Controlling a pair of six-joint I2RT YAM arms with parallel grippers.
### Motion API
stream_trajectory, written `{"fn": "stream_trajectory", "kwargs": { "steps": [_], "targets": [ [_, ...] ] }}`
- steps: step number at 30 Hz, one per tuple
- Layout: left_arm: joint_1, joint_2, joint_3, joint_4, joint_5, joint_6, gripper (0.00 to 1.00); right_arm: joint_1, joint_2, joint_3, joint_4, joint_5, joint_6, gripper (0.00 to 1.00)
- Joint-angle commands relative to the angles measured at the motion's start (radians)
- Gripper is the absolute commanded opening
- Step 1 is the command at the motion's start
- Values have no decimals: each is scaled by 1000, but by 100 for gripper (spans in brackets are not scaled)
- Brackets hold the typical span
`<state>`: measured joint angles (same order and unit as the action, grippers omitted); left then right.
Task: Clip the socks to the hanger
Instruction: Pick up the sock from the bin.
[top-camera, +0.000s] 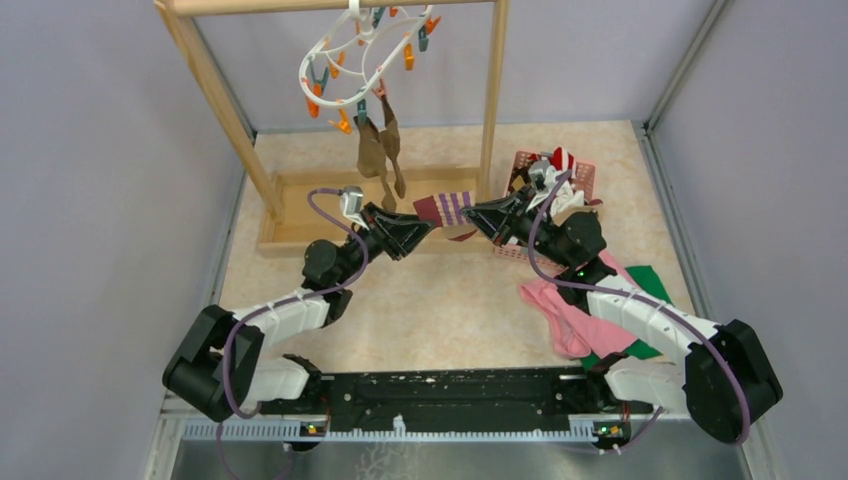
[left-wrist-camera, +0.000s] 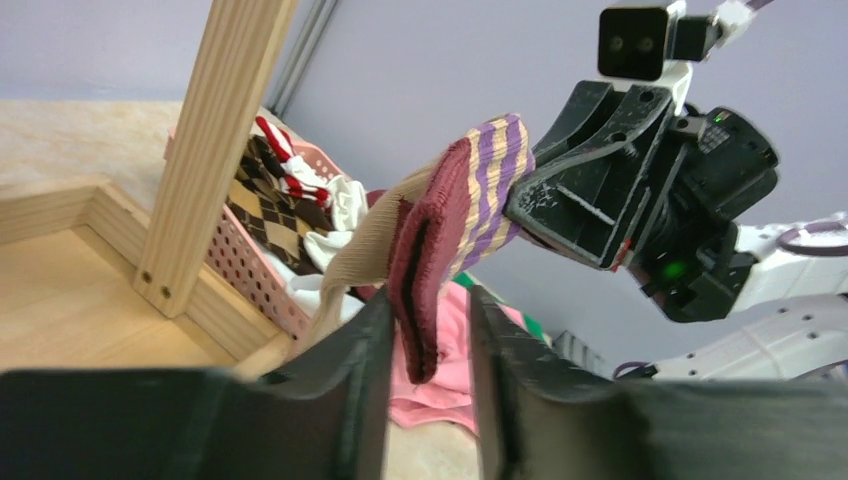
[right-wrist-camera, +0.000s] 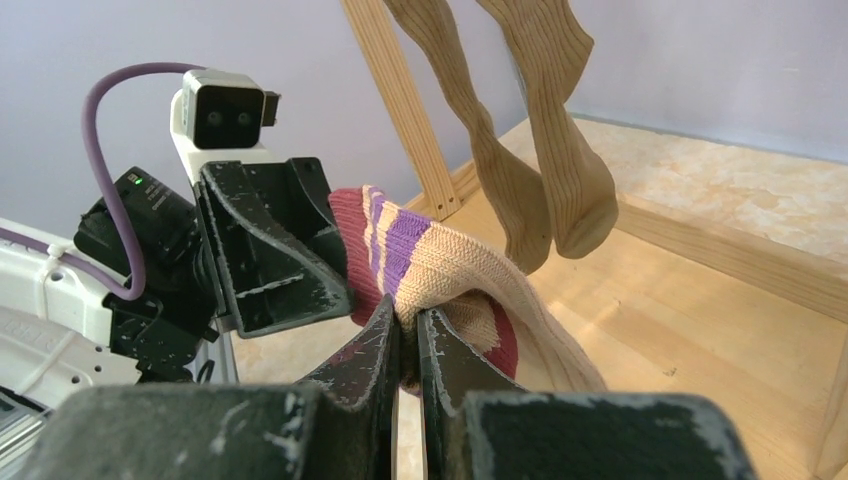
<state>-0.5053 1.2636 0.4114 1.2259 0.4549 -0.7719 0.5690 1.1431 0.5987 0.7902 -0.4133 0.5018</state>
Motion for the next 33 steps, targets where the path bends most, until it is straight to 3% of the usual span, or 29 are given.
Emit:
{"fn": "stream_trajectory", "kwargs": {
  "steps": [1,7,8,12,20,26,30,33],
  "targets": [
    [-3,14,42,32,-7,40,29,12,-6,41,64,-11,4,1],
    [-3,-2,39,8,13,102,1,12,-7,36,62,-12,2,1],
    [-2,-11,38,-8,18,121,0,11,-6,36,58,-12,-1,1],
    [-2,-85,51,-159,48,237,0,11,-7,49,-1,-16,-44,11],
    [-2,-319,194,-845,43,584,0,11,-34,61,-163,7,-200,53],
    [-2,-354,320,-1202,46,821,0,11,-47,82,-205,1,-303,62],
    [-2,-351,348,-1271,29,883,0,11,-27,100,-200,-9,-310,63],
    [-2,-346,368,-1310,126,949,0,11,6,95,-120,-130,-331,69]
  ]
}}
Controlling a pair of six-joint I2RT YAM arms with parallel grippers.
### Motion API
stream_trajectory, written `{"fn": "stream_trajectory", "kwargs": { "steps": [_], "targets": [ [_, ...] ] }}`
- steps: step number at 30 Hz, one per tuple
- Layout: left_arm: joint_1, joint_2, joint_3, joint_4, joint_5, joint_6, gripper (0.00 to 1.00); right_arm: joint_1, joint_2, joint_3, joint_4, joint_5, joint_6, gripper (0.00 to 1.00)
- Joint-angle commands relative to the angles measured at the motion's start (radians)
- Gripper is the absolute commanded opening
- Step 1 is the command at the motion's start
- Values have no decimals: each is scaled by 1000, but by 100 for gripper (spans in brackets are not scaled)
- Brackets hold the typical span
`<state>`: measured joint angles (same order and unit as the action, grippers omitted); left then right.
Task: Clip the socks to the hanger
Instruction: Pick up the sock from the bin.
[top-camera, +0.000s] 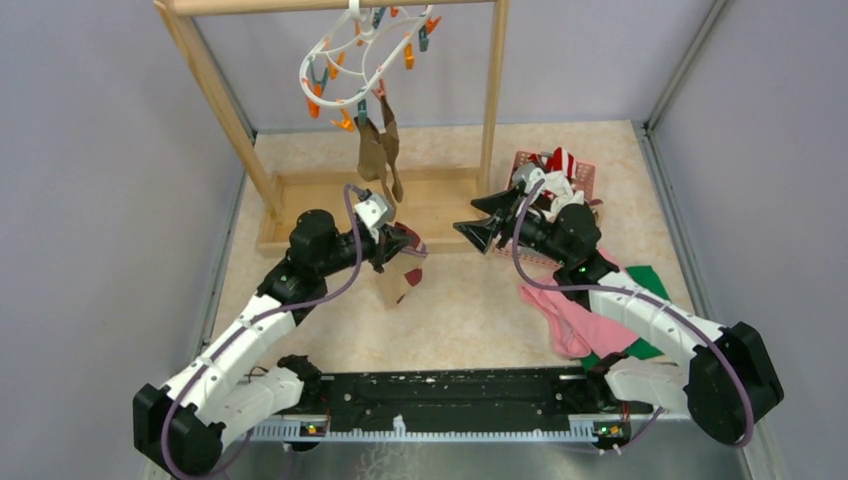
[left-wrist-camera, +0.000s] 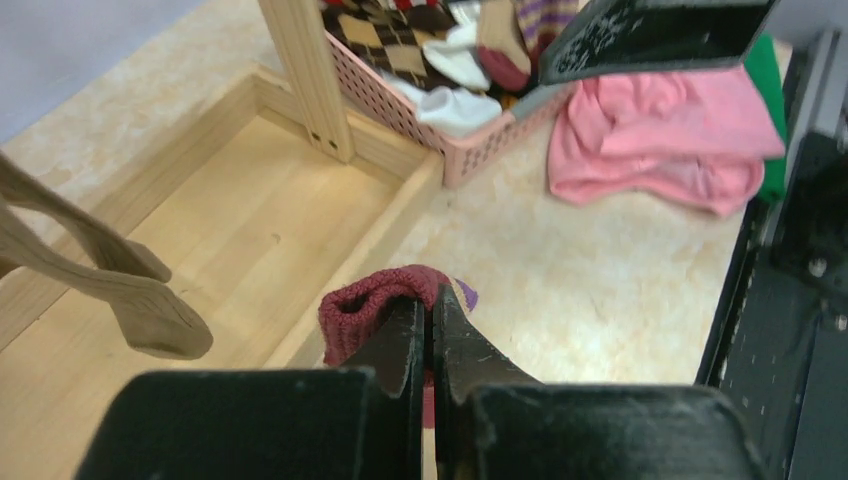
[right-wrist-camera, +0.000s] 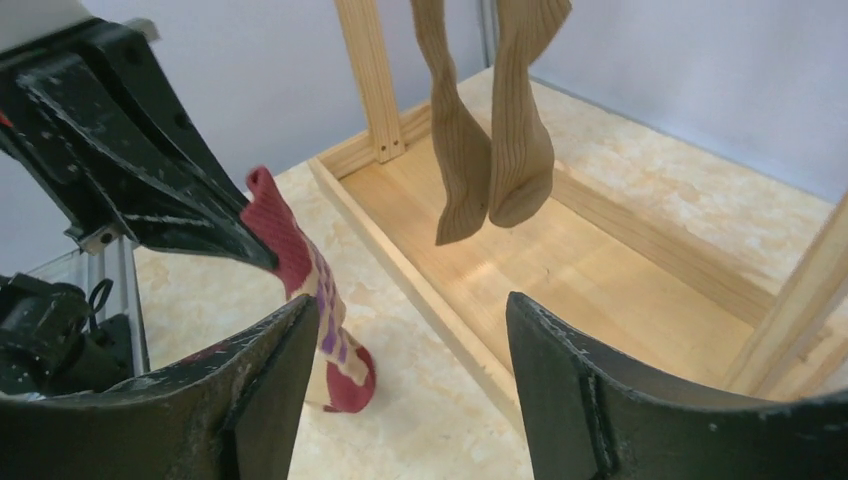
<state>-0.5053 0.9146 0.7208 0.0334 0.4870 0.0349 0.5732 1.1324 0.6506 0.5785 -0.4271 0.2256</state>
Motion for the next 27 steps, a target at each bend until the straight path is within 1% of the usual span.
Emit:
{"fn": "stream_trajectory", "kwargs": {
  "steps": [1,3,5,8,10,12,15,16,18,20,25,27],
  "targets": [
    [-2,9,76,-155,141,182,0,8,34,38,135,-168,-69,72],
    [-3,22,119,-276,223,268,0,9,84,30,218,-288,-103,76],
    [-4,27,166,-385,277,372,0,11,127,22,306,-396,-116,79],
    [-7,21,210,-523,292,501,0,24,187,0,446,-527,-135,80],
    [-26,9,228,-561,266,551,0,38,212,-13,502,-572,-157,82],
    [-40,7,251,-583,258,581,0,54,226,-8,502,-591,-179,83],
    [-62,22,313,-661,256,639,0,67,234,29,425,-597,-220,84],
    [-79,33,339,-696,247,659,0,70,238,46,394,-602,-256,84],
    [-113,55,395,-761,213,694,0,85,255,84,338,-620,-287,84],
    [-151,74,454,-827,142,717,0,102,288,116,317,-645,-298,84],
    [-254,119,558,-983,-121,717,0,130,367,173,391,-672,-260,84],
    [-278,130,562,-1024,-181,713,0,134,393,196,406,-689,-244,84]
  ]
}}
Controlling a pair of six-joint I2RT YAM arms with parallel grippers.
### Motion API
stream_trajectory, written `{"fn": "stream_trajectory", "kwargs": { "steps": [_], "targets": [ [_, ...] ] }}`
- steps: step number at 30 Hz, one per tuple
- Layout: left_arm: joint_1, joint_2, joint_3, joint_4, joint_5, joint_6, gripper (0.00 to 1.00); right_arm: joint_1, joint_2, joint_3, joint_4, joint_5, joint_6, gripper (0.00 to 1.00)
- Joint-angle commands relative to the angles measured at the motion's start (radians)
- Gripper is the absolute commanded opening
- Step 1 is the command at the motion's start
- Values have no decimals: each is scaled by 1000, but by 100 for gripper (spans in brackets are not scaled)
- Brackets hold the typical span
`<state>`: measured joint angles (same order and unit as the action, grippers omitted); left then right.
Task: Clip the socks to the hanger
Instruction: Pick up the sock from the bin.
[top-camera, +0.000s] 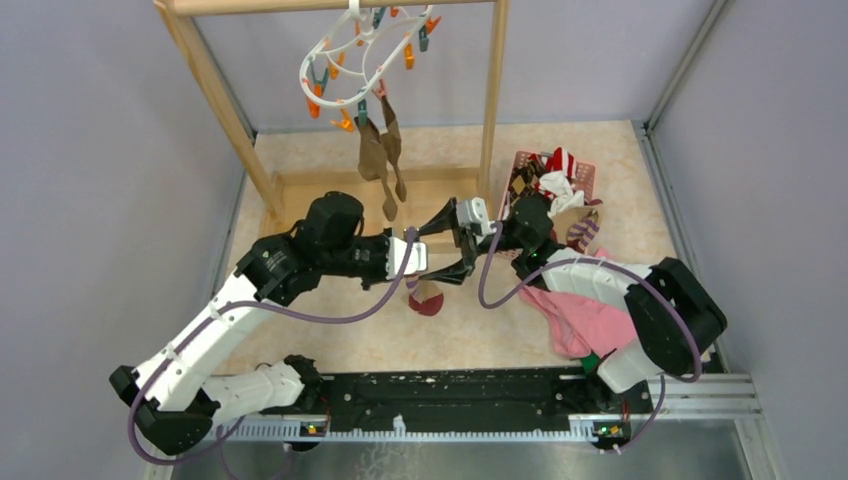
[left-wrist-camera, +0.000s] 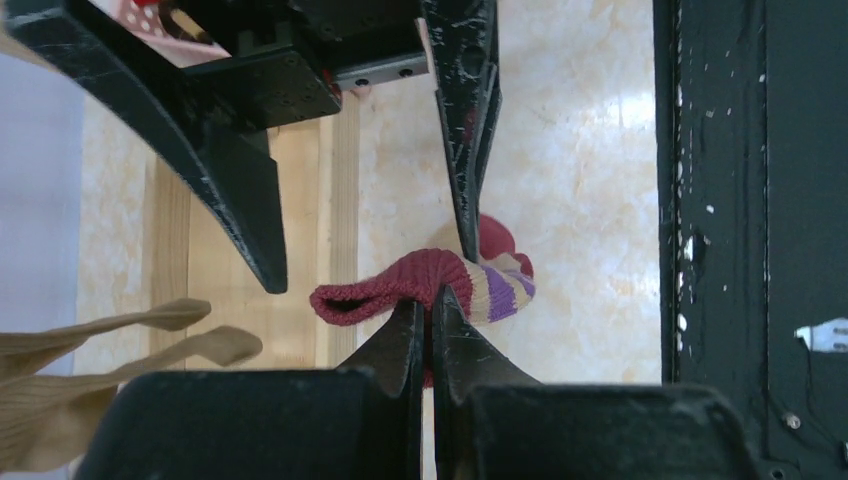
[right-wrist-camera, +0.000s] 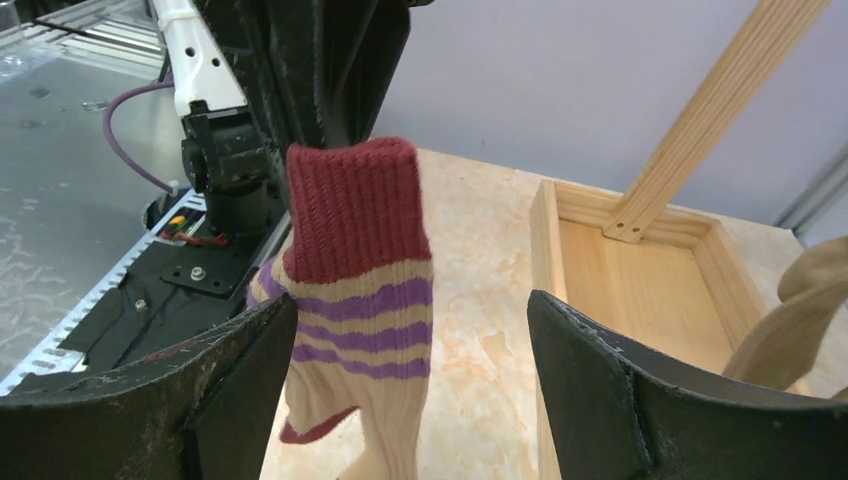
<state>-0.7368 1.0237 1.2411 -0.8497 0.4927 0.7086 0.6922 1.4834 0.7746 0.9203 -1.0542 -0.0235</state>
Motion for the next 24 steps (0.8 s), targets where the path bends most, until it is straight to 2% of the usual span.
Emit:
{"fn": "stream_trajectory", "kwargs": {
  "steps": [1,6,11,14,16,19,22,24],
  "targets": [
    [-54,25,41,-156,-220,39,0,20,57,86,76,-73,14,84],
    [-66,18,29,-189,-295,57,0,51,139,141,187,-137,120,84],
    [-68,-8,4,-160,-362,86,0,78,224,135,482,-174,346,84],
    [-68,-11,-2,-138,-386,78,0,79,269,139,658,-170,508,80],
    [-67,-12,-4,-124,-410,66,0,81,276,142,674,-144,525,75],
    [-67,-27,-6,-99,-437,42,0,82,229,123,482,-76,385,72],
    [-67,-51,-21,-67,-440,17,0,94,140,128,126,8,121,72],
    [-66,-65,-38,-40,-434,2,0,105,98,139,-42,61,-23,71]
  ]
}}
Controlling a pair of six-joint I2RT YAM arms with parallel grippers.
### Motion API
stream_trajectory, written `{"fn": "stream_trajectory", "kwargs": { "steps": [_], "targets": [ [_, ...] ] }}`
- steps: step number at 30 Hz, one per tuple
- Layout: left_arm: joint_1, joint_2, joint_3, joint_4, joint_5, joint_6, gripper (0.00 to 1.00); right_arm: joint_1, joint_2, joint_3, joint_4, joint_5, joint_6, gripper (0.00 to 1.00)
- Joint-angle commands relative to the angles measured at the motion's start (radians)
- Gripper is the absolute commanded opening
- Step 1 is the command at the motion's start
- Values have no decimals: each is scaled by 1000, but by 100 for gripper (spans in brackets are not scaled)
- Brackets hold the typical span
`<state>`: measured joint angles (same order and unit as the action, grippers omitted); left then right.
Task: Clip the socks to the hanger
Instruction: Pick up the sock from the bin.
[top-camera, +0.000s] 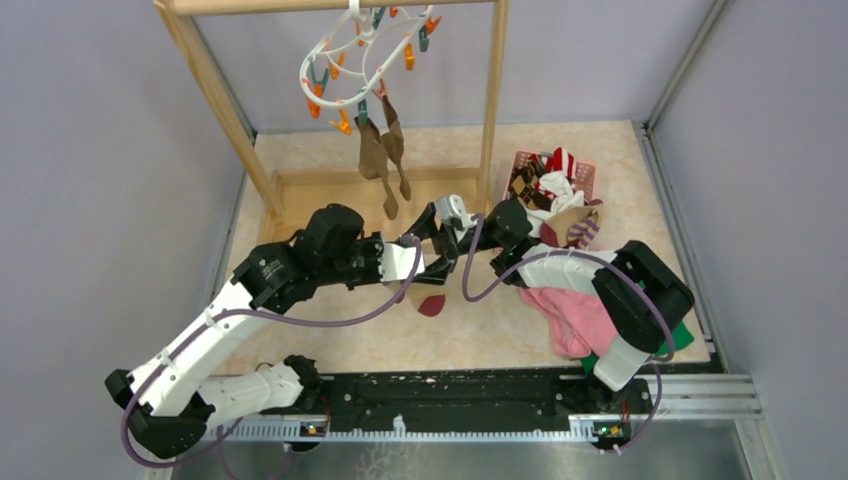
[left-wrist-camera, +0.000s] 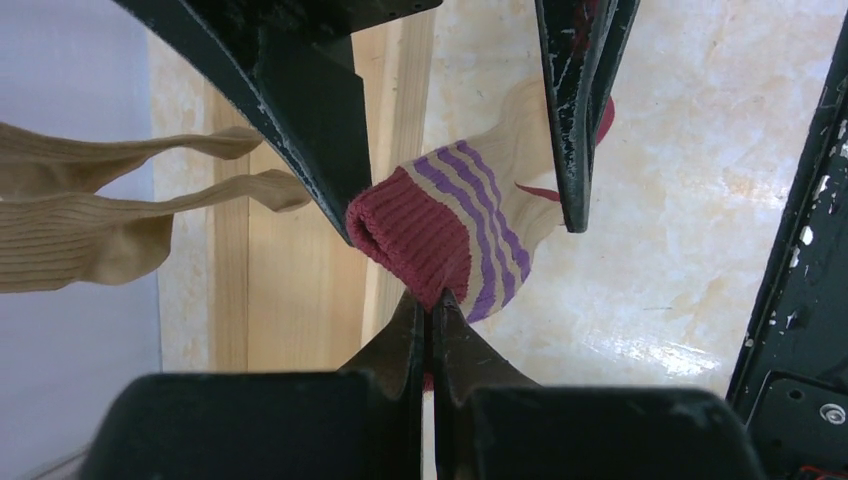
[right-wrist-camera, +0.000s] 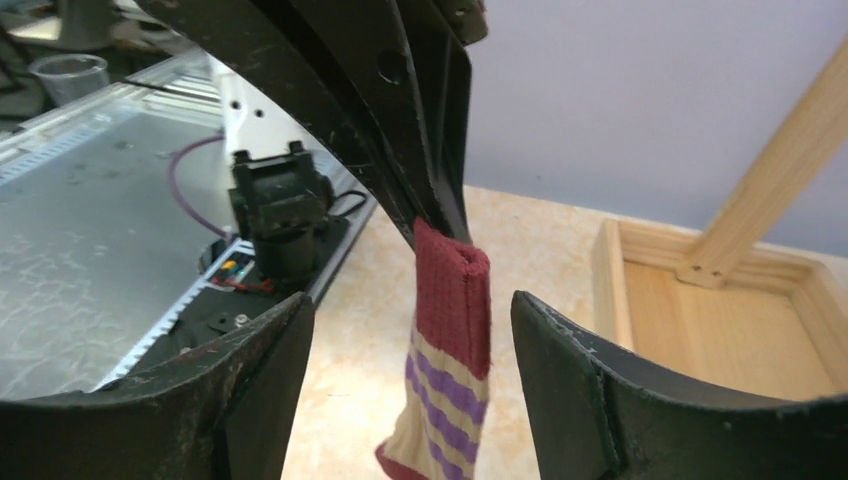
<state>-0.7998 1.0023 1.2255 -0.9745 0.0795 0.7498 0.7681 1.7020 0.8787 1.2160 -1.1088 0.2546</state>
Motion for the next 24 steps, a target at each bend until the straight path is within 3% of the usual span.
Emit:
{"fn": "stream_trajectory", "kwargs": {
  "steps": [1,6,10,12,17,21,23,24],
  "targets": [
    [-5,-47,-30,100,-18,-50,0,34,-136,38,-374,131,-332,67],
    [-4,-51,-50,143,-8,-91,0,36,-152,11,-323,142,-310,44],
    [-5,-52,-64,170,-22,-129,0,38,-169,0,-338,147,-328,16],
    [-4,-56,-78,195,-33,-153,0,37,-181,-4,-350,157,-341,7],
    [-3,-61,-97,242,-87,-218,0,37,-217,-17,-408,236,-373,0],
    [-3,-70,-127,326,-171,-307,0,37,-282,6,-611,394,-472,0],
    [-3,-100,-163,409,-196,-378,30,37,-328,10,-714,478,-550,0],
    [-3,-125,-187,468,-183,-403,35,37,-349,5,-749,510,-582,0]
  ]
}}
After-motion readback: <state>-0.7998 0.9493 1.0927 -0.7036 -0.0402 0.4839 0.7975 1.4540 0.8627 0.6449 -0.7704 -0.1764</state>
